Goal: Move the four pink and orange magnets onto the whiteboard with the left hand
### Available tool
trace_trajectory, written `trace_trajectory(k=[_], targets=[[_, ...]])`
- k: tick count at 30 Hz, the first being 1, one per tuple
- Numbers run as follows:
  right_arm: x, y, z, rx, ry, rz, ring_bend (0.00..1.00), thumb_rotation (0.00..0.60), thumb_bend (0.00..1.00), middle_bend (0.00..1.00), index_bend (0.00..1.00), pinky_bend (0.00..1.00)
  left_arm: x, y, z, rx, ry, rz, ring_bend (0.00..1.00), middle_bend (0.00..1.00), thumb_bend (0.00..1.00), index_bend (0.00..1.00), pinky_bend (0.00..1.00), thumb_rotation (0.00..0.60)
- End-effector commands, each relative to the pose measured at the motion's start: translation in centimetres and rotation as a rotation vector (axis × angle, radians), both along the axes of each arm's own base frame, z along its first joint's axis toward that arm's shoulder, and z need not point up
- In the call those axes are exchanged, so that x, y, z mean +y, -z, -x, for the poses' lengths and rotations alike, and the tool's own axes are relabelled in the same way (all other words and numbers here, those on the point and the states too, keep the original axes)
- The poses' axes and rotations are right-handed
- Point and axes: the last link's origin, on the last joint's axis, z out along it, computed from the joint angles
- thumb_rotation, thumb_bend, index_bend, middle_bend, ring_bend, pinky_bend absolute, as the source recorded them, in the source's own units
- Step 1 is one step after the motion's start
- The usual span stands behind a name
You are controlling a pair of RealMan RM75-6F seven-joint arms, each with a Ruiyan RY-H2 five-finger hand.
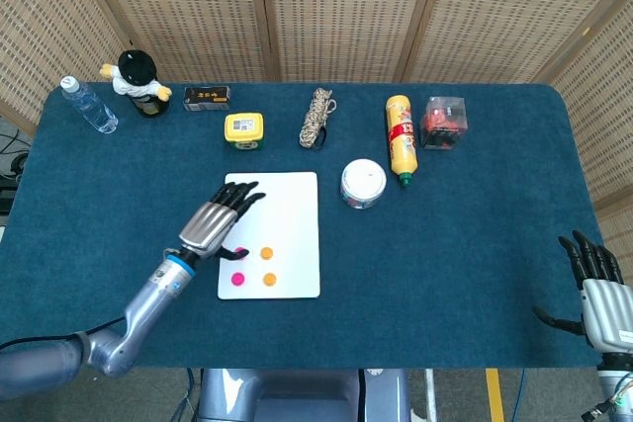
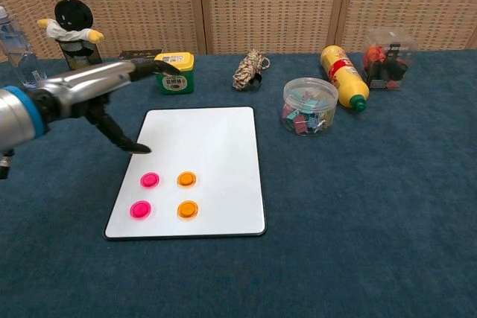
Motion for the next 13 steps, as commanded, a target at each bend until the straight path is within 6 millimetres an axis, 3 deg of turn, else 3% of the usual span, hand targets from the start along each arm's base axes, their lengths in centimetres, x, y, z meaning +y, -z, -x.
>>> trace_trajectory(k=[1, 5, 9, 13], targets=[[0.0, 0.0, 0.0, 0.002, -0.002, 0.001, 0.00, 0.600, 0.00, 0.00, 0.00, 0.00, -2.4, -4.0, 3.9, 0.053, -0.053, -0.099, 0.00, 0.00, 0.04, 0.00, 0.00, 0.600], [0.0, -0.1, -0.1, 0.026, -0.020, 0.022, 0.00, 0.600, 0.00, 0.00, 0.00, 0.00, -7.2, -9.7, 10.0, 0.129, -0.205, -0.311, 0.00, 0.00, 0.00, 0.00, 0.00, 0.600], [0.1, -0.1, -0.2, 0.080, -0.055, 0.062, 0.00, 0.600, 0.00, 0.00, 0.00, 0.00, -11.0, -12.5, 13.4, 0.151, -0.316, -0.417, 0.00, 0.00, 0.00, 0.00, 0.00, 0.600], [0.2, 0.1, -0.3, 0.101, -0.077, 0.088, 0.00, 0.600, 0.00, 0.00, 0.00, 0.00, -13.6, -13.9, 14.9, 0.138, -0.385, -0.452, 0.00, 0.00, 0.00, 0.00, 0.00, 0.600]])
